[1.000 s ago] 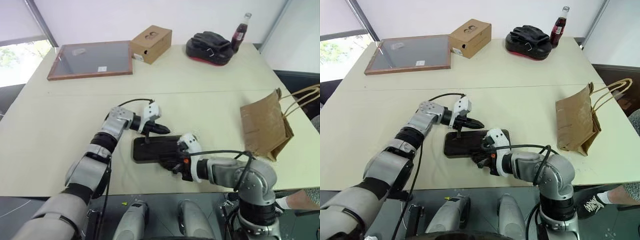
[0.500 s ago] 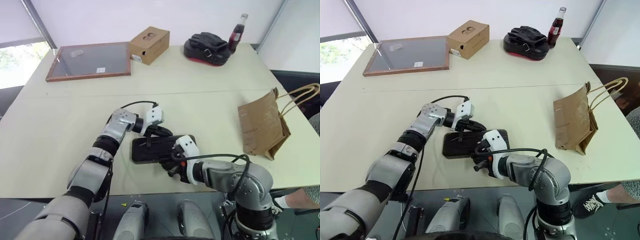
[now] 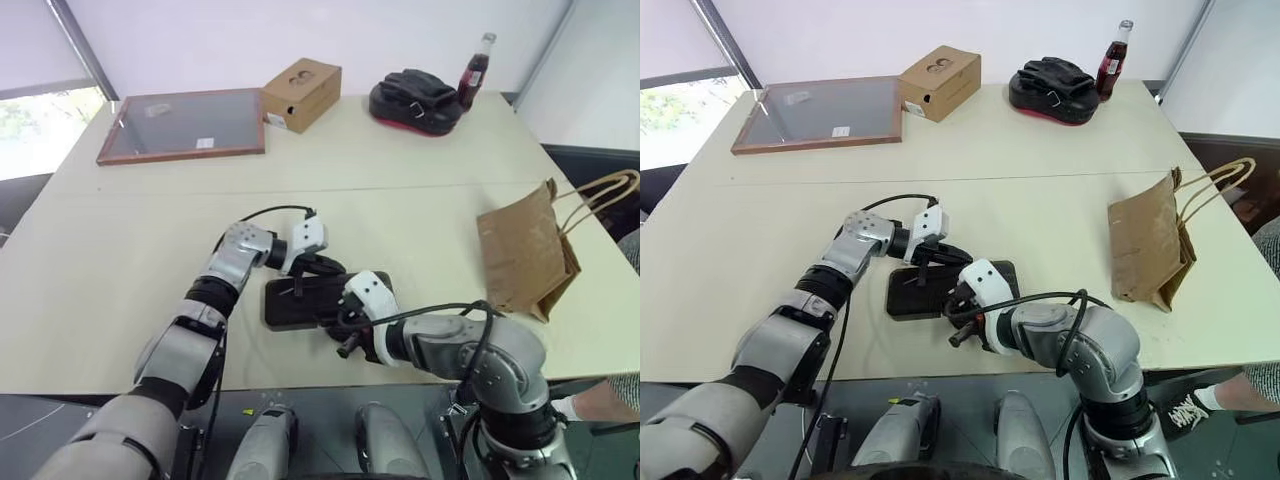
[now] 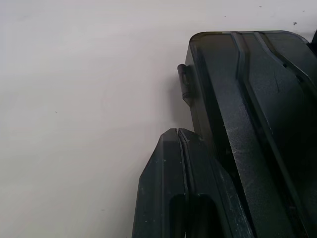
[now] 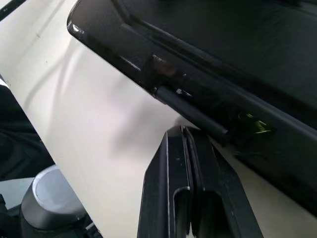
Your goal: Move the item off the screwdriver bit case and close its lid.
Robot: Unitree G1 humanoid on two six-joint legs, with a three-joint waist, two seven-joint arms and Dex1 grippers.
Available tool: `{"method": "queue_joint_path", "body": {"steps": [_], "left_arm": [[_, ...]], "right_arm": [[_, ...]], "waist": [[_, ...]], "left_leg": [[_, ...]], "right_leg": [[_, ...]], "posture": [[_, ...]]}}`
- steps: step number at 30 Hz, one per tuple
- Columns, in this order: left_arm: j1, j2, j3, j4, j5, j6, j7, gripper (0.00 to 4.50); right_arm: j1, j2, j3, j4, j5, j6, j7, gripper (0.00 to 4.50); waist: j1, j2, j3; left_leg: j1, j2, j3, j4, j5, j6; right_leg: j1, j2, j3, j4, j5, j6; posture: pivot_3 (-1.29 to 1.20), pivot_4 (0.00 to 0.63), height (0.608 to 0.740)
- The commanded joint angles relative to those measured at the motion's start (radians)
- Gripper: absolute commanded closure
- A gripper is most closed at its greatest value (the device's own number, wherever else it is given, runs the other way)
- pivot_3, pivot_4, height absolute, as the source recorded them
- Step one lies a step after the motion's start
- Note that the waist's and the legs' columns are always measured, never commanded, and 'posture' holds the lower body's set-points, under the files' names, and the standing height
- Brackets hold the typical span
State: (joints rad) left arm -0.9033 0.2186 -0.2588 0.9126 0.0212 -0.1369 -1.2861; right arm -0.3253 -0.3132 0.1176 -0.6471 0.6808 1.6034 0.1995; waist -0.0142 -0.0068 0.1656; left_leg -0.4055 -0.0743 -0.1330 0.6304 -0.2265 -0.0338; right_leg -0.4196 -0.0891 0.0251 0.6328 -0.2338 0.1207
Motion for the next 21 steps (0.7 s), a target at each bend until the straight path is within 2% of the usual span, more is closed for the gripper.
{"method": "queue_joint_path", "body": {"steps": [1,5,9,14,19,21], "left_arm": [[-0.012,0.014,0.016,0.060,0.019,-0.033,0.059,4.50],[-0.050,0.070,0.085,0.078,-0.013,-0.041,0.125,4.50],[-0.037,0.127,0.152,-0.023,-0.079,0.022,0.114,4.50],[0.132,0.230,0.243,-0.464,-0.243,0.359,0.093,4.50],[0.394,0.351,0.353,-0.962,-0.410,0.705,0.187,4.50],[0.473,0.378,0.406,-1.102,-0.481,0.805,0.234,4.50]], "right_arm": [[-0.034,-0.128,-0.077,-0.129,0.077,0.011,0.113,4.47],[-0.045,-0.292,-0.204,-0.188,0.178,-0.007,0.263,4.47],[-0.043,-0.452,-0.281,-0.205,0.222,-0.082,0.370,4.47],[-0.099,-0.532,-0.341,-0.106,0.194,-0.188,0.401,4.47],[-0.122,-0.560,-0.336,-0.060,0.182,-0.273,0.416,4.47],[-0.124,-0.565,-0.327,-0.052,0.182,-0.296,0.419,4.47]], "waist": [[0.003,0.000,0.000],[-0.007,-0.001,0.000],[-0.008,-0.002,0.002],[-0.007,-0.002,0.002],[-0.006,-0.002,0.003],[-0.002,-0.002,0.003]], "left_leg": [[0.000,0.000,0.000,0.000,0.000,0.000],[0.000,0.000,0.000,0.000,0.000,0.001],[-0.001,0.001,0.000,-0.001,-0.001,0.001],[-0.002,0.002,0.000,-0.001,-0.001,0.001],[-0.002,0.003,-0.002,-0.002,-0.001,0.001],[-0.002,0.003,-0.002,-0.002,-0.001,0.001]], "right_leg": [[0.001,0.000,0.000,0.000,0.000,0.001],[0.001,0.001,-0.001,-0.001,-0.001,0.002],[-0.002,0.002,-0.001,0.000,-0.001,0.002],[-0.002,0.000,0.000,0.000,-0.001,0.001],[-0.003,-0.001,0.001,0.000,-0.001,0.001],[-0.004,-0.001,0.001,-0.001,-0.001,0.001]], "posture": [[0.00,0.150,0.740],[0.00,0.150,0.740],[0.00,0.150,0.740],[0.00,0.150,0.740],[0.00,0.150,0.740],[0.00,0.150,0.740]]}}
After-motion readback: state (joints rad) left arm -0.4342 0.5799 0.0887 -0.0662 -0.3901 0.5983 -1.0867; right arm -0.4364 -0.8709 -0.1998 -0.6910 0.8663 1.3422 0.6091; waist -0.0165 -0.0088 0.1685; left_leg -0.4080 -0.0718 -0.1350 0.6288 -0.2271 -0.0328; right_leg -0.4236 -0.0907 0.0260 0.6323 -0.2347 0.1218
